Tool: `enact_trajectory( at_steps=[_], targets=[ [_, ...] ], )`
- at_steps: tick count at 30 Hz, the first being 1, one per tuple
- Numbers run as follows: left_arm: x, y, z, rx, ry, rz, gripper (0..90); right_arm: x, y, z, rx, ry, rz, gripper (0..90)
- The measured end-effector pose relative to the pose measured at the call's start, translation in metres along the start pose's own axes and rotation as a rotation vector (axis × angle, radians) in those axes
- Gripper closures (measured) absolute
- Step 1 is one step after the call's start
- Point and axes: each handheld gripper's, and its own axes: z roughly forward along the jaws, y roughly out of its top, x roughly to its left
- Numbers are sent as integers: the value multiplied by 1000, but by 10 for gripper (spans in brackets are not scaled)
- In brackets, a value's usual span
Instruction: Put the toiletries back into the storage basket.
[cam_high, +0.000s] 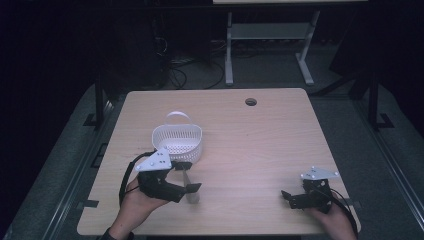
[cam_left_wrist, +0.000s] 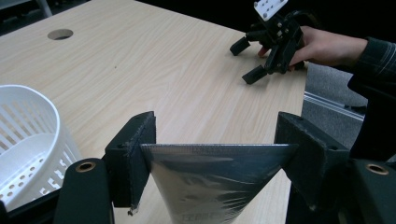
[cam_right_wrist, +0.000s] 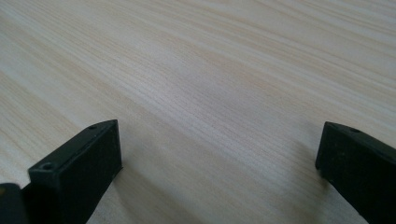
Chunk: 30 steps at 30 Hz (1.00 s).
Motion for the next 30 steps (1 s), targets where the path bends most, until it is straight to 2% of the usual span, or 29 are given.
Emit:
enact_trajectory(
  at_steps=[4,21,30],
  targets=[
    [3,3,-2,-9,-8,-4,297,0,0,0,0,0,0,0],
    [12,24,-11,-10,-7,23,297,0,0,0,0,0,0,0],
    [19,31,-16,-18,-12,17,297,0,0,0,0,0,0,0]
  ],
)
